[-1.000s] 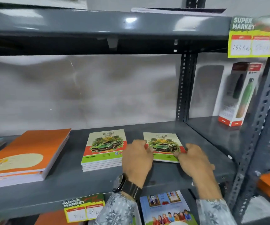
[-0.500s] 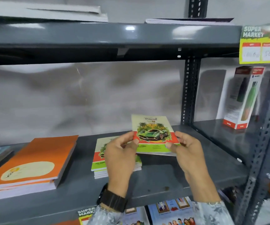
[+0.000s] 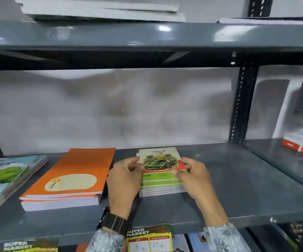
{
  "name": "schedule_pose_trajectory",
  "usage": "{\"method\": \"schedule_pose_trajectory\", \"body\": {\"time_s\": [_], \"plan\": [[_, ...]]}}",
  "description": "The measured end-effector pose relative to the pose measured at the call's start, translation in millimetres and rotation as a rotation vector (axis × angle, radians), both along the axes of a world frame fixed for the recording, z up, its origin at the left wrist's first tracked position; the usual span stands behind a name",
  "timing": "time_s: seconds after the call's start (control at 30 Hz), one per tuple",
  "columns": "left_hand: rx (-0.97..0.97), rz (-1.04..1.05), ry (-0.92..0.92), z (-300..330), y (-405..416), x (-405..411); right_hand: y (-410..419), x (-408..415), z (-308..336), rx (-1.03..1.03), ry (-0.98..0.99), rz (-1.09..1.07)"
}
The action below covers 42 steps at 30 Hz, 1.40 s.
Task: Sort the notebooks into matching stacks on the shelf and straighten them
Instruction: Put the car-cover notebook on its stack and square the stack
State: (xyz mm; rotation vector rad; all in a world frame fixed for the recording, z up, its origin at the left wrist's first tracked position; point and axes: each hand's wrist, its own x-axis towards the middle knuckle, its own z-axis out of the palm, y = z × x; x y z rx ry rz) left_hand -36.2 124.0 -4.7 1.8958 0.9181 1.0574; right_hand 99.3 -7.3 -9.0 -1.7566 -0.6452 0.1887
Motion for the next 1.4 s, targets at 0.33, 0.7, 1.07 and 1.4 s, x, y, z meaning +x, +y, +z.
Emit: {"method": "schedule_pose_trajectory", "body": {"time_s": [0.33,0.7,1.07,1.4], "plan": [[0.057,-0.287,0.234,-17,-13,-33,-40,13,-16,0.136,-0.009,0.177],[0.077,-0.133,0.114,-28,-17,-34,-41,14,-30,0.139,-0.140,0.054],[0.047,-0.133,0.099,-31,-16,-32,-42,17,-34,0.137,-0.127,0.005],[-0.041,-0.058,-0.009,-32,-17,-36,-44,16,-34,0.173,-0.053,-0.014]]}}
